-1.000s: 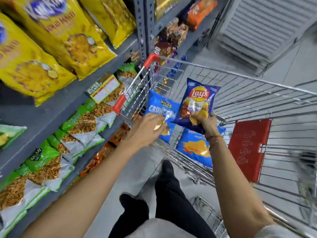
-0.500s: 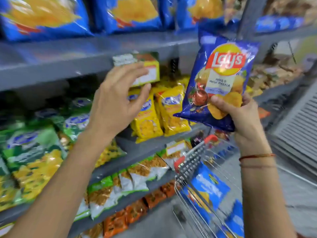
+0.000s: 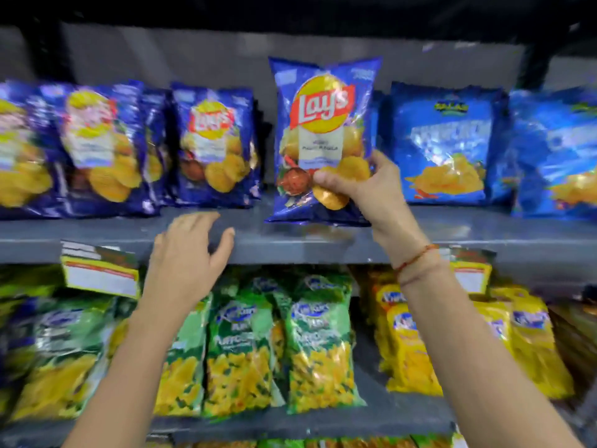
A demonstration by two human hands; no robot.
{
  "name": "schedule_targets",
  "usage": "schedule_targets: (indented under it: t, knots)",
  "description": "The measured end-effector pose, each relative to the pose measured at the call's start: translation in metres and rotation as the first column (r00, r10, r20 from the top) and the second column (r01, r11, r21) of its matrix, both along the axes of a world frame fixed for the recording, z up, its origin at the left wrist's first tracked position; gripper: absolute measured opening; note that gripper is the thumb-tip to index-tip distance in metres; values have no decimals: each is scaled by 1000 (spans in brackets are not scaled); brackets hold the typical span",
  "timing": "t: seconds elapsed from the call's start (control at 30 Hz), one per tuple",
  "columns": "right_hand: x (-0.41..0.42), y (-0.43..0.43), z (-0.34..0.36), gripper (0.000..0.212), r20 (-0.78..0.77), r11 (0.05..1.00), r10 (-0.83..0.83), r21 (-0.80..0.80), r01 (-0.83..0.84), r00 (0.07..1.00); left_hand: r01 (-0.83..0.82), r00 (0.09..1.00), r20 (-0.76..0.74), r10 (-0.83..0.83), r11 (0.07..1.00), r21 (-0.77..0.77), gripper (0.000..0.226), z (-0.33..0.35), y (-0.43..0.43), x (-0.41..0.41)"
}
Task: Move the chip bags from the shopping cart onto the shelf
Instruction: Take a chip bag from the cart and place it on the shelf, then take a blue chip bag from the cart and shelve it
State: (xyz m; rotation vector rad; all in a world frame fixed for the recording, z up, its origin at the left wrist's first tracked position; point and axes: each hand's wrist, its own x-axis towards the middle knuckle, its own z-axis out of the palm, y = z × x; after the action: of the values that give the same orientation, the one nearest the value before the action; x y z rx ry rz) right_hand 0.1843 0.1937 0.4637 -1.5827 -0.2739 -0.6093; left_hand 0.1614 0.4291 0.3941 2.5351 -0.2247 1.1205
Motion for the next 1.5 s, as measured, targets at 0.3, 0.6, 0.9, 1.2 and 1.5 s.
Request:
schedule_targets:
  t: [0.3,0.6,0.9,1.2,1.5]
  knots:
    - [61,106,-10,62,-88,992,122,-8,-123,989,-106,994,-15,107,993,56,57,-14,19,3]
    - [81,122,-14,69,-133,986,75,-136,-93,988,-118,992,41,118,993,18,54,-24,19,6]
    - [64,118,-17,84,-178,925,6,-373,-73,984,-104,988,118,104,995,-5,52,-29,18,8]
    - [-30,11,-54,53,197,930,-200,-271,249,960,147,944,314,-102,982,-122,34,-54,-38,-15]
    - [-150,-173,-180,31,-137,785,-618,-173,595,774,753,658,33,-752,658,-21,26,-154,-227,-49]
